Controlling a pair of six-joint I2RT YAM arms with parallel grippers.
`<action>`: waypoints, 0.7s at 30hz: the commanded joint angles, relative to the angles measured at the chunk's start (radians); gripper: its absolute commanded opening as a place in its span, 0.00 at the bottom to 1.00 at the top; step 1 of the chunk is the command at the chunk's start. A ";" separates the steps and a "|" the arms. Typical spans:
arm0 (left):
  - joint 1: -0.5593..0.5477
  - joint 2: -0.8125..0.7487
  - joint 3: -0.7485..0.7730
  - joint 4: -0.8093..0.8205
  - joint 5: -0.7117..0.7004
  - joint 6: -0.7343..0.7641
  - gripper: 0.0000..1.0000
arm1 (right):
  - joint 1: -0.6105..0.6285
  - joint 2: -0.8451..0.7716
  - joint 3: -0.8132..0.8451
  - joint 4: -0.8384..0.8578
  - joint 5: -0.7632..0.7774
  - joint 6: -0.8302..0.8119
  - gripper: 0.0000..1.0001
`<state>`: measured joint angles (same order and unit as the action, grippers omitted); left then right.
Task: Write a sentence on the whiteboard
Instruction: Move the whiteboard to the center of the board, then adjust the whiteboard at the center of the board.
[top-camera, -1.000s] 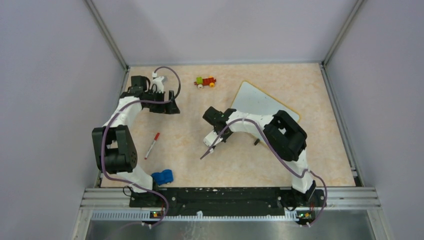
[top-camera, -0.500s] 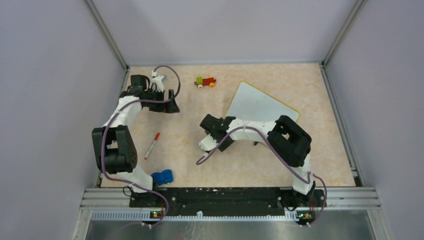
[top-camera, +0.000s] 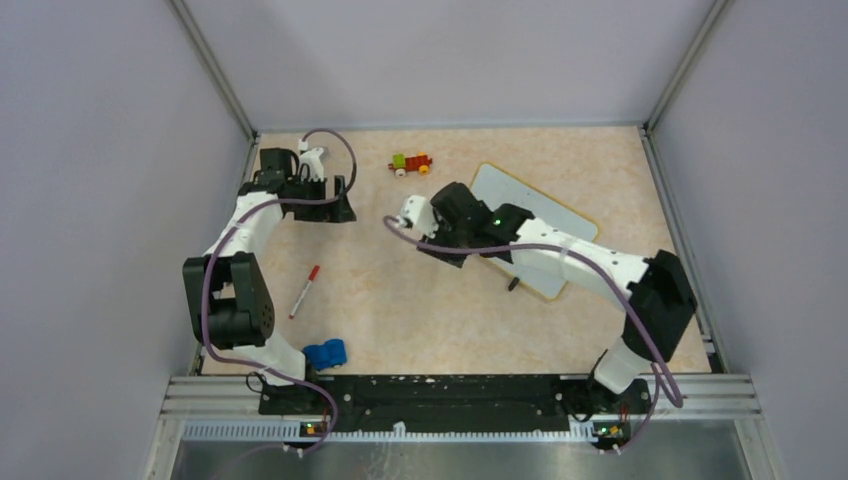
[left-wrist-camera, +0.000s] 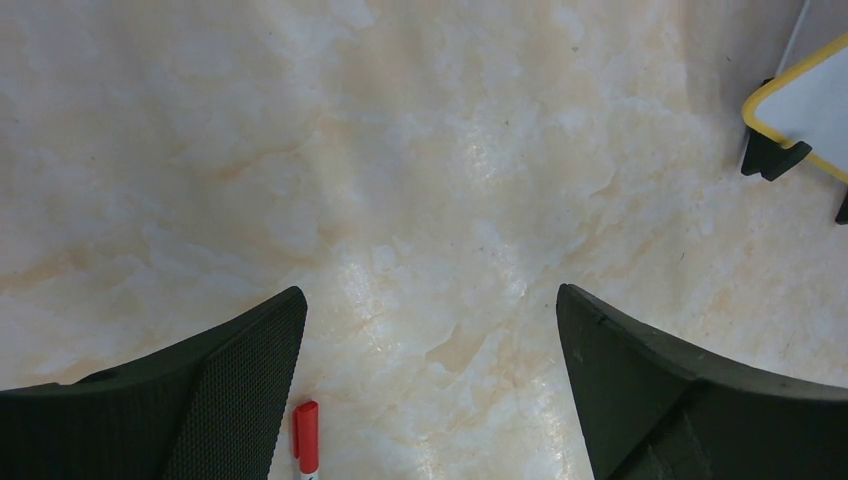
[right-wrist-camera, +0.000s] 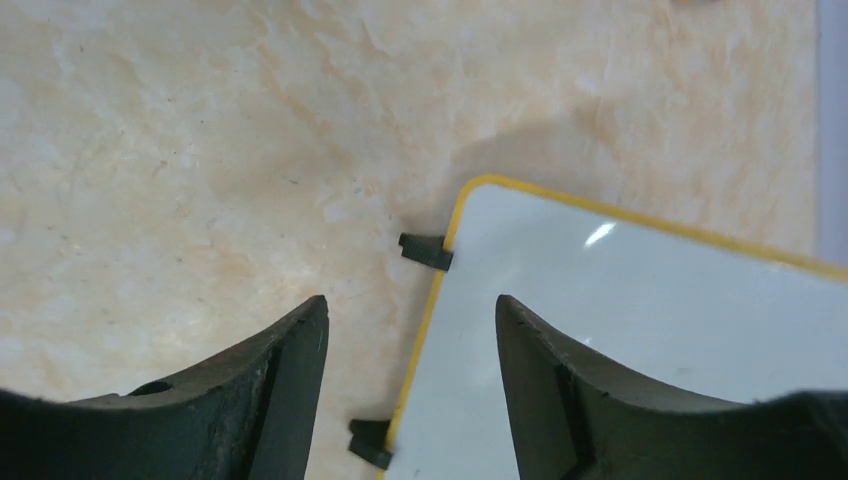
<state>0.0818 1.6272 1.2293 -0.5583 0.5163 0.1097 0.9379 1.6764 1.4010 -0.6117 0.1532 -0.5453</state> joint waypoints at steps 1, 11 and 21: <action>0.000 -0.063 0.017 0.054 -0.032 -0.027 0.99 | -0.106 -0.130 -0.122 0.042 -0.074 0.454 0.57; 0.002 -0.076 0.011 0.058 -0.069 -0.043 0.99 | -0.161 -0.244 -0.384 0.073 0.040 0.865 0.66; 0.003 -0.101 0.000 0.081 -0.096 -0.045 0.99 | -0.261 -0.262 -0.534 0.092 -0.081 0.984 0.53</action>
<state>0.0818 1.5658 1.2293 -0.5198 0.4282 0.0761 0.6807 1.4605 0.8875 -0.5644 0.0975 0.3656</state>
